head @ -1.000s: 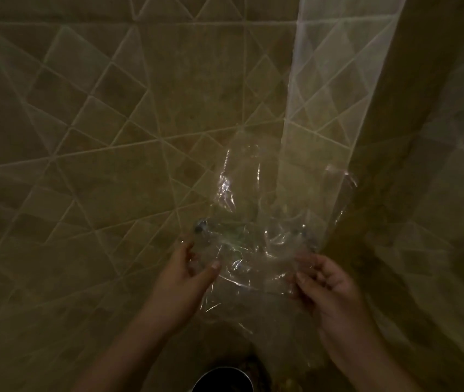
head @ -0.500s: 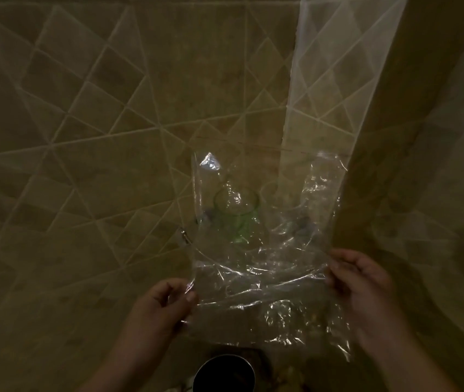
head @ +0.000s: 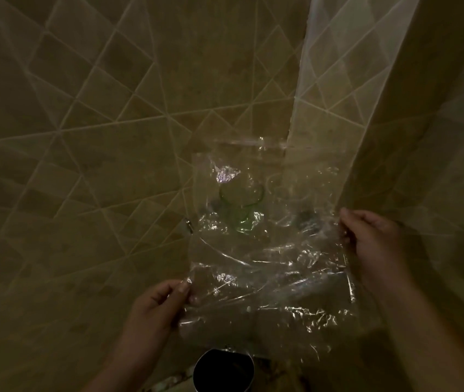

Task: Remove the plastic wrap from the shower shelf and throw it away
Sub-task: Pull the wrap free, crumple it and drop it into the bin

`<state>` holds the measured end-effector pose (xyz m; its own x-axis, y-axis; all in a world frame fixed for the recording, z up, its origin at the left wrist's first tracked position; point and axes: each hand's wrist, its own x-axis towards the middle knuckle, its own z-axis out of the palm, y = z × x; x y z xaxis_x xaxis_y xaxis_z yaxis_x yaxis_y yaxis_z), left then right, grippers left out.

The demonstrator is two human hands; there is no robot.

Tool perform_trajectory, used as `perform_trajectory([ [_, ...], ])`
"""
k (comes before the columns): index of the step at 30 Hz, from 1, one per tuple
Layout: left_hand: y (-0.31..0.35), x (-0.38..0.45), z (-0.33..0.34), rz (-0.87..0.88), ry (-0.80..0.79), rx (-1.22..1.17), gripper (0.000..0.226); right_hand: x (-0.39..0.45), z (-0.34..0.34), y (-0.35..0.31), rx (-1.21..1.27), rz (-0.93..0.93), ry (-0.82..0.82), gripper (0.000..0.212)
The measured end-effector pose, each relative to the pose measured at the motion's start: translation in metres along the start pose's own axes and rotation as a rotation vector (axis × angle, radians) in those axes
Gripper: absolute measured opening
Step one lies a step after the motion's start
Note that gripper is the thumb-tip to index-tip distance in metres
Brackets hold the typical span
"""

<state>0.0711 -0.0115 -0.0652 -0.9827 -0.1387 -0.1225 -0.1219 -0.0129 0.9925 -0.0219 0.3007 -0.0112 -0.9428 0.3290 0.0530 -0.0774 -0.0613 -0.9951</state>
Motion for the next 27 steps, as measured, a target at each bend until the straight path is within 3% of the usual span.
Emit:
perform_trajectory([
  [3, -0.012, -0.002, -0.01, -0.082, 0.011, -0.086, 0.026, 0.006, 0.0, 0.008, 0.089, 0.006, 0.108, 0.017],
  [6, -0.015, -0.002, -0.015, -0.122, -0.084, 0.032, 0.013, 0.006, 0.003, 0.015, 0.083, 0.004, 0.095, 0.019],
  [10, 0.007, 0.013, -0.011, -0.042, -0.151, 0.113, 0.036, 0.005, 0.002, 0.011, -0.048, -0.028, 0.031, 0.018],
  [13, 0.029, 0.028, 0.009, -0.018, -0.206, 0.099, 0.037, -0.001, 0.005, 0.007, -0.115, -0.037, -0.063, 0.021],
  [17, 0.033, 0.037, 0.026, 0.018, -0.101, 0.056, 0.016, -0.021, 0.005, 0.0, -0.204, -0.107, -0.076, 0.007],
  [19, 0.031, 0.038, 0.029, 0.026, -0.016, -0.033, 0.013, -0.035, -0.004, 0.0, -0.316, -0.143, -0.101, 0.016],
  [22, 0.033, 0.04, 0.03, 0.024, 0.042, -0.13, 0.016, -0.06, -0.011, -0.005, -0.329, 0.008, -0.251, 0.015],
  [25, 0.034, 0.044, 0.033, 0.055, 0.056, -0.108, 0.018, -0.069, -0.018, -0.018, -0.109, 0.267, -0.303, 0.055],
  [27, 0.033, 0.044, 0.036, 0.079, 0.048, -0.075, 0.02, -0.067, -0.021, -0.029, -0.1, 0.324, -0.336, 0.066],
])
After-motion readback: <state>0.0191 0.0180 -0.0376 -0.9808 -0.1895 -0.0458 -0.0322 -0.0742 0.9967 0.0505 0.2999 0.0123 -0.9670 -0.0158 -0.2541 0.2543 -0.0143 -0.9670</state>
